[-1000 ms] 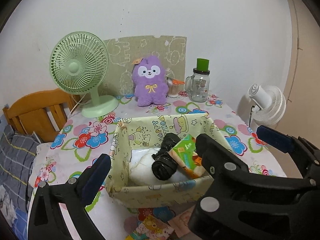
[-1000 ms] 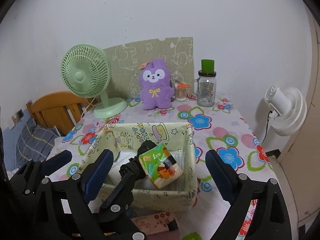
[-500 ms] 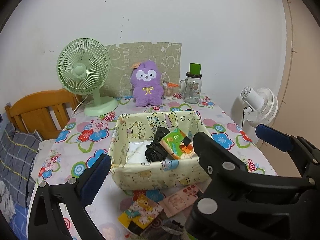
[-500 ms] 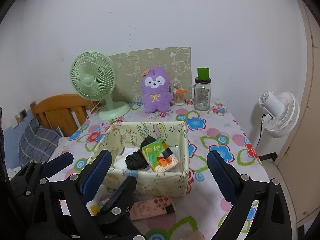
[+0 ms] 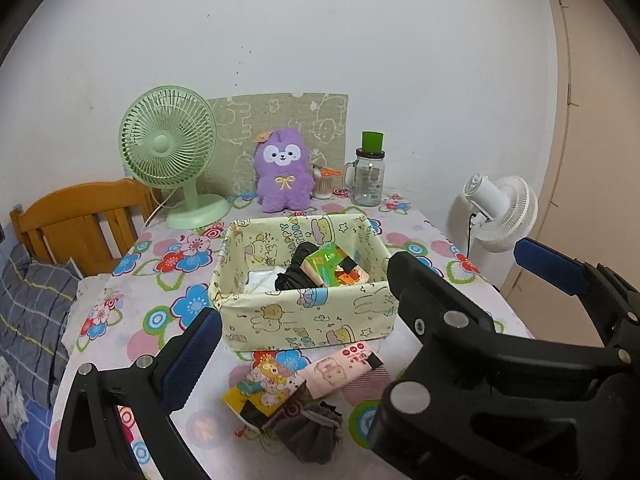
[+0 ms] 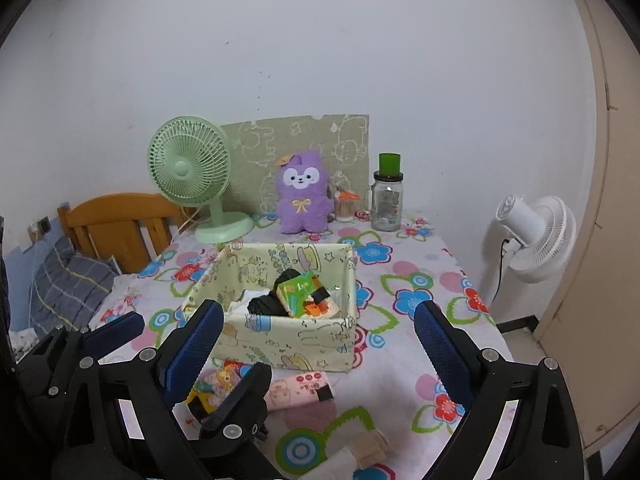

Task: Organize soft objects
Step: 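Withdraw both tools from the box and lower them toward the items on the table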

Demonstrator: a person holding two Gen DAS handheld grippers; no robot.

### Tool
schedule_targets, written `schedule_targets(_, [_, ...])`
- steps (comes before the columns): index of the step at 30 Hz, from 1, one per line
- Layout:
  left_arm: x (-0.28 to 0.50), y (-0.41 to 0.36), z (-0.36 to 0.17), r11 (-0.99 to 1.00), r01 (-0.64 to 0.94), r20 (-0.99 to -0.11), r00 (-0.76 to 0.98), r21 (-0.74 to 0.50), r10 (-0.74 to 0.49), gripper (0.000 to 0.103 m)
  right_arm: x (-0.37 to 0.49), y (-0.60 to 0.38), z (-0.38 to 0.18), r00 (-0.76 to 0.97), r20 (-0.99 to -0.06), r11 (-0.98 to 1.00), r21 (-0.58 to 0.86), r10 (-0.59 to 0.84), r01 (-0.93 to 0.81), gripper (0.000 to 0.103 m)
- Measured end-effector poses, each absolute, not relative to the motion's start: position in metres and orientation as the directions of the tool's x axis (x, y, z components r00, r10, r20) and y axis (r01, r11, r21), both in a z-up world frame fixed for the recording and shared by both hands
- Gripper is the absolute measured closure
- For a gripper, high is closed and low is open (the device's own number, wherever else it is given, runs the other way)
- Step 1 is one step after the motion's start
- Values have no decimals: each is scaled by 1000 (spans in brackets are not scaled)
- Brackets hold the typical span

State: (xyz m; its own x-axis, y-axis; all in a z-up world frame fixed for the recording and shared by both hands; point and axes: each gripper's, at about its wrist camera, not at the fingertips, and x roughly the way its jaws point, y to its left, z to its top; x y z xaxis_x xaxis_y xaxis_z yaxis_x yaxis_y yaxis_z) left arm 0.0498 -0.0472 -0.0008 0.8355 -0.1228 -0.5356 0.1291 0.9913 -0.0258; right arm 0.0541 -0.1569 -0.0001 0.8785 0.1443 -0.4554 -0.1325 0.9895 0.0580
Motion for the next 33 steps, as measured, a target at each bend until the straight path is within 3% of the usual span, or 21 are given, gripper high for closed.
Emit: schedule_targets(33, [20, -55, -82, 997, 83, -594, 801, -11, -73, 2, 29, -164, -86, 807, -569, 988, 81, 156, -134, 13])
